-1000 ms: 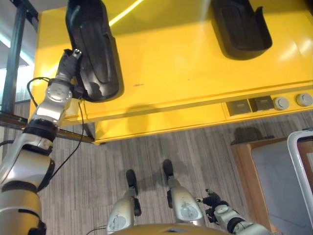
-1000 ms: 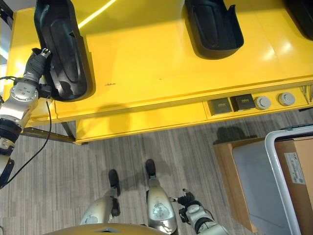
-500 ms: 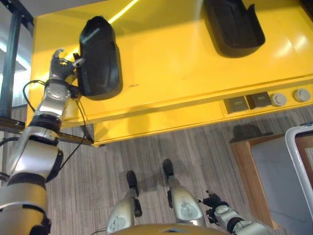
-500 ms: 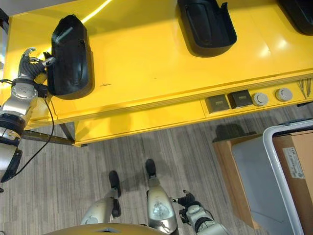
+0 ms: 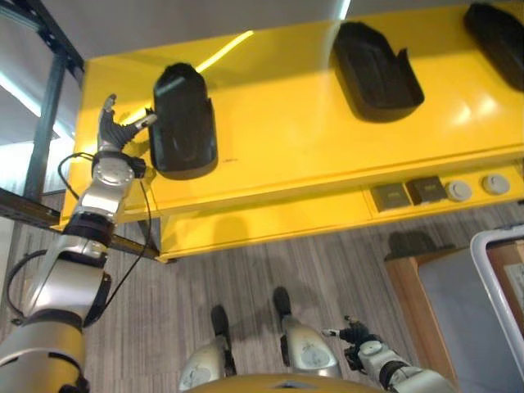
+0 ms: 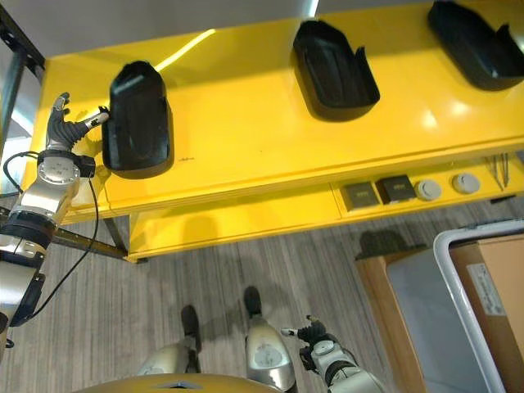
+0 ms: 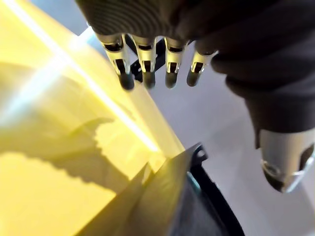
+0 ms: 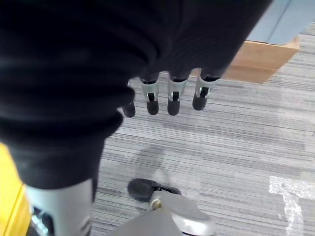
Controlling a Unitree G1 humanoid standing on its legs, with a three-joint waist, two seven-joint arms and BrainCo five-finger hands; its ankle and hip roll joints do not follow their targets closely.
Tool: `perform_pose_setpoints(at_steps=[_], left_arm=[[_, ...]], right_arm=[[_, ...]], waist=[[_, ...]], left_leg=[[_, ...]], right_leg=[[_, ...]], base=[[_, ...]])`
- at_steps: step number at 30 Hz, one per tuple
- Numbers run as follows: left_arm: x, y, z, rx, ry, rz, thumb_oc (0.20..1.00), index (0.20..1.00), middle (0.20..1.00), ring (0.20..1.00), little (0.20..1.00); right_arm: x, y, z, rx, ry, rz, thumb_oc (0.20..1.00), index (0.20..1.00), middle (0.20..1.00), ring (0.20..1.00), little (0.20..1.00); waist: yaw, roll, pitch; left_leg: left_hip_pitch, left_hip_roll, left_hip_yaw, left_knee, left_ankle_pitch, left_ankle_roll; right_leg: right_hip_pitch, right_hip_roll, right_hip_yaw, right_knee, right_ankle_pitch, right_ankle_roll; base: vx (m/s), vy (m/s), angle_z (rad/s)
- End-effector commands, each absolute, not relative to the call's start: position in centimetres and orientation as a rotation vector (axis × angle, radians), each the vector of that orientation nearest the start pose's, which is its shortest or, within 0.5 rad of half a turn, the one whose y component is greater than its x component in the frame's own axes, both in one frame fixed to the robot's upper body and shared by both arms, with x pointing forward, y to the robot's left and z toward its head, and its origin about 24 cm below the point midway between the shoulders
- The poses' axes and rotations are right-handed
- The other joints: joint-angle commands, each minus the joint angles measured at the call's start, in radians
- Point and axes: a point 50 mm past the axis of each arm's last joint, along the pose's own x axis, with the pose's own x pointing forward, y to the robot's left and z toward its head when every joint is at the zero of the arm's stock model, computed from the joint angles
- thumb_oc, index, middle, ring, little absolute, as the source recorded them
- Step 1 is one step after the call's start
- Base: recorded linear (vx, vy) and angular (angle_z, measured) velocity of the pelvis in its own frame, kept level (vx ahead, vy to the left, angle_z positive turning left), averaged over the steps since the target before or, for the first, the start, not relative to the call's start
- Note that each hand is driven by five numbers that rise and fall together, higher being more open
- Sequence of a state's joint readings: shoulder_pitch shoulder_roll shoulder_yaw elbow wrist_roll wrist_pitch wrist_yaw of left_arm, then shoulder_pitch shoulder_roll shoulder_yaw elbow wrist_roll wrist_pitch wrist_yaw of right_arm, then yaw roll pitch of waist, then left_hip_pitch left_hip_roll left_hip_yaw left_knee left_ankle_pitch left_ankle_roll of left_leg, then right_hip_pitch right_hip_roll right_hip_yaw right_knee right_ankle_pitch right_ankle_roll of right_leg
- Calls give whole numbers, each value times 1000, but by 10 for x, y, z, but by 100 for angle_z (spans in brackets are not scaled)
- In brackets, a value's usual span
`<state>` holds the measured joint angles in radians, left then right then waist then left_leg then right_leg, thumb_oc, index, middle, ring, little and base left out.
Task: Move parts from the plastic box to the shelf.
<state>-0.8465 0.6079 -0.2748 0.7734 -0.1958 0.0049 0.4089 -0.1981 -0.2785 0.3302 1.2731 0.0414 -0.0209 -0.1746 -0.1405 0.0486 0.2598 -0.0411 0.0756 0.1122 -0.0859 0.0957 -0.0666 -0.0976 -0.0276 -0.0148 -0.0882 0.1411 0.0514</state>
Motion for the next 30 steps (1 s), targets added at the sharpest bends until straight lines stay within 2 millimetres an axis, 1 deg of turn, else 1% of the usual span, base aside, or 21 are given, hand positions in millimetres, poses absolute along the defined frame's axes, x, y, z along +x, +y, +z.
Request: perform_pose_setpoints(at_steps=[1,2,3,4,5,6,8,9,10,11,12,13,14,16,18,19,20,22,25,27,30], left_arm=[[370,254,219,542,-431,533,1000,1000,1000,1000,1000],[360,258,215,534,-460,526,1000,1000,1000,1000,1000],[352,255,217,521,-513,528,1000,1000,1000,1000,1000],[343,251,218,507,-563,525,1000,1000,1000,1000,1000],[330,244,215,483,-612,494,1000,1000,1000,1000,1000],[322,244,210,493,-623,482,1000,1000,1000,1000,1000],[302,229,202,448,-676,400,1000,1000,1000,1000,1000],[288,220,190,404,-668,295,903,903,903,903,903],[288,220,189,404,-665,295,903,903,903,903,903],[280,213,183,361,-669,241,200,200,200,200,200],[280,213,183,361,-667,240,200,200,200,200,200],[268,201,168,280,-632,156,200,200,200,200,200],[264,196,153,188,-572,113,200,200,200,200,200],[257,188,137,174,-509,44,200,200,200,200,200],[253,180,121,77,-430,-16,200,200,200,200,200],[252,175,114,67,-392,-47,200,200,200,200,200],[250,172,111,81,-378,-80,200,200,200,200,200],[250,164,103,51,-332,-126,200,200,200,200,200],[255,157,95,78,-296,-173,200,200,200,200,200],[262,154,93,68,-286,-171,200,200,200,200,200],[273,152,90,74,-272,-138,200,200,200,200,200]], right_arm=[[140,-237,-148,-517,1108,-58,1000,1000,1000,1000,1000],[139,-237,-148,-517,1108,-52,1000,1000,1000,1000,1000],[139,-236,-148,-514,1103,-46,1000,1000,1000,1000,1000],[139,-235,-148,-516,1103,-42,1000,1000,1000,1000,1000],[135,-235,-149,-516,1111,-42,1000,1000,1000,1000,1000],[132,-235,-150,-514,1118,-37,1000,1000,1000,1000,1000],[123,-235,-153,-518,1141,-29,1000,1000,1000,1000,1000],[116,-233,-156,-504,1163,-24,1000,1000,1000,1000,1000],[115,-233,-156,-505,1165,-23,1000,1000,1000,1000,1000],[112,-230,-158,-495,1170,-15,1000,1000,1000,1000,1000],[111,-230,-158,-495,1172,-14,1000,1000,1000,1000,1000],[109,-225,-159,-475,1172,-12,1000,1000,1000,1000,1000],[108,-220,-161,-462,1172,-3,1000,1000,1000,1000,1000],[109,-213,-161,-446,1158,12,1000,1000,1000,1000,1000],[111,-208,-161,-445,1146,22,1000,1000,1000,1000,1000],[113,-206,-161,-446,1138,29,1000,1000,1000,1000,1000],[114,-203,-161,-445,1132,36,1000,1000,1000,1000,1000],[115,-200,-161,-455,1126,50,1000,1000,1000,1000,1000],[116,-202,-161,-454,1124,35,1000,1000,1000,1000,1000],[119,-203,-160,-449,1113,19,1000,1000,1000,1000,1000],[115,-206,-161,-453,1131,5,1000,1000,1000,1000,1000]], waist=[[25,-7,-87],[31,-10,-102],[36,-17,-116],[39,-21,-129],[44,-27,-141],[48,-30,-152],[57,-37,-169],[62,-42,-182],[60,-41,-184],[63,-46,-185],[62,-45,-188],[69,-53,-192],[71,-56,-193],[75,-62,-193],[77,-63,-188],[78,-64,-182],[80,-65,-180],[76,-66,-170],[65,-62,-153],[54,-59,-132],[38,-58,-128]], left_leg=[[58,55,-28,-1,-41,-36],[69,55,-27,1,-47,-36],[78,55,-27,6,-53,-36],[89,56,-25,8,-58,-36],[95,56,-24,13,-58,-34],[113,56,-25,11,-72,-32],[123,53,-27,15,-76,-27],[131,49,-32,15,-83,-22],[138,49,-33,13,-91,-22],[135,48,-36,16,-87,-20],[140,48,-37,14,-94,-20],[137,42,-44,15,-90,-15],[142,40,-46,12,-98,-13],[133,36,-49,12,-92,-10],[131,34,-51,9,-96,-9],[125,33,-51,7,-92,-9],[119,33,-52,6,-90,-8],[107,32,-49,3,-86,-8],[86,30,-45,-1,-80,-8],[59,30,-33,-1,-73,-7],[35,33,-11,-1,-69,-9]], right_leg=[[43,-62,-28,58,-103,79],[54,-63,-29,63,-110,79],[63,-64,-27,67,-115,78],[73,-65,-28,71,-122,78],[79,-68,-26,78,-121,75],[96,-70,-28,78,-133,76],[110,-76,-32,85,-134,74],[122,-81,-36,89,-139,74],[128,-81,-38,88,-146,76],[129,-85,-41,91,-142,74],[134,-85,-42,91,-150,76],[137,-89,-45,89,-144,74],[143,-91,-49,87,-150,76],[136,-94,-51,84,-140,77],[137,-94,-54,79,-141,79],[133,-94,-55,75,-138,79],[128,-94,-57,72,-135,80],[118,-93,-56,67,-129,81],[92,-91,-46,59,-117,83],[49,-89,-29,59,-104,86],[20,-88,-14,46,-86,89]], base=[[83,-3,5],[91,3,2],[93,14,-2],[64,19,-1],[89,27,2],[52,24,5],[55,32,3],[84,32,8],[42,34,9],[42,17,9],[-2,26,28],[44,25,30],[-13,22,21],[0,0,0],[0,0,0],[-31,9,0],[-31,6,2],[-20,3,1],[-52,8,-2],[-118,12,-8],[-35,3,-16]])
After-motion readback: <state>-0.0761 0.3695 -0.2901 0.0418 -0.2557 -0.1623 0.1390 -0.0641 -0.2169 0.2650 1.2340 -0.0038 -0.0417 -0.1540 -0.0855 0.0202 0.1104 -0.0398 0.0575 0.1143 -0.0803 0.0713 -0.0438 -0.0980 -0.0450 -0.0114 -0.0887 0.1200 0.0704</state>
